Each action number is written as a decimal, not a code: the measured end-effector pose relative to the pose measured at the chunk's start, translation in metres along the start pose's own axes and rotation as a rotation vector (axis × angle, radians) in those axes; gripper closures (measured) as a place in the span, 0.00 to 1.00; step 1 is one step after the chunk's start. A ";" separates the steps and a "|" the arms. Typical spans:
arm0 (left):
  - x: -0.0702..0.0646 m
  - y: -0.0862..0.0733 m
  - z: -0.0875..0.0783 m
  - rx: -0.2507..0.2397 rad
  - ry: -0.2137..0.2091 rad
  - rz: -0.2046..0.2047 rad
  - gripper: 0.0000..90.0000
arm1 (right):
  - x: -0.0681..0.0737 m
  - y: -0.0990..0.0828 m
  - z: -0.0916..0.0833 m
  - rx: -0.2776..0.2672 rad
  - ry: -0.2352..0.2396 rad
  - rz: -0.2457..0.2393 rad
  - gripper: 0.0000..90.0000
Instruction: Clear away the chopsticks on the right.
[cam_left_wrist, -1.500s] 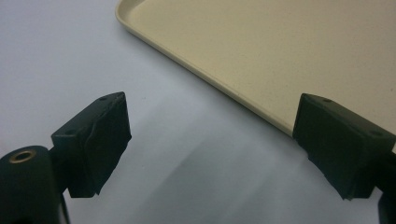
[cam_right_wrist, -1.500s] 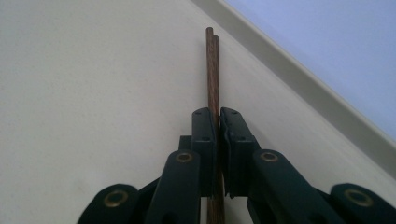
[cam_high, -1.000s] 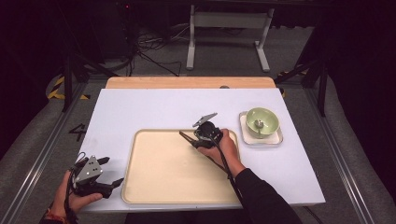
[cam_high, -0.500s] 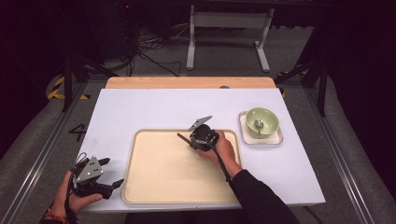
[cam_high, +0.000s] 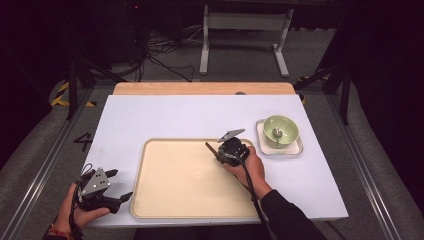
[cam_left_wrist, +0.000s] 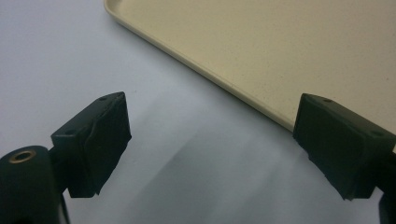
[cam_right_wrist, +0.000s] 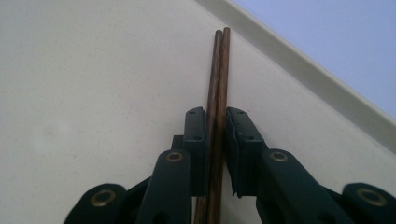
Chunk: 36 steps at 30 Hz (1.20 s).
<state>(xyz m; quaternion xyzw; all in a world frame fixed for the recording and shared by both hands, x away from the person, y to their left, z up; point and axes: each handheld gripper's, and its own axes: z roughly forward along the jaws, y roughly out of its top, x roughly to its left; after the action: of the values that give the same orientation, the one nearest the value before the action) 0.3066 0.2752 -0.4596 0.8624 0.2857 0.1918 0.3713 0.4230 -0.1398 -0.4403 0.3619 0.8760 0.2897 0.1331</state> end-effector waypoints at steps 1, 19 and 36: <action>0.000 0.000 0.000 0.000 0.000 0.000 0.13 | 0.000 0.000 0.000 0.000 0.000 0.000 0.88; -0.001 0.000 -0.001 -0.003 0.007 -0.008 0.13 | -0.025 -0.038 -0.027 -0.036 -0.046 0.102 0.84; 0.002 -0.002 -0.001 0.002 0.019 -0.018 0.13 | -0.035 -0.061 -0.039 -0.081 -0.124 0.077 0.75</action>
<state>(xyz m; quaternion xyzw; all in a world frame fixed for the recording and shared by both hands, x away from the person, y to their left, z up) 0.3066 0.2778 -0.4601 0.8583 0.2972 0.1964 0.3694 0.3961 -0.2156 -0.4450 0.4069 0.8390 0.3069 0.1906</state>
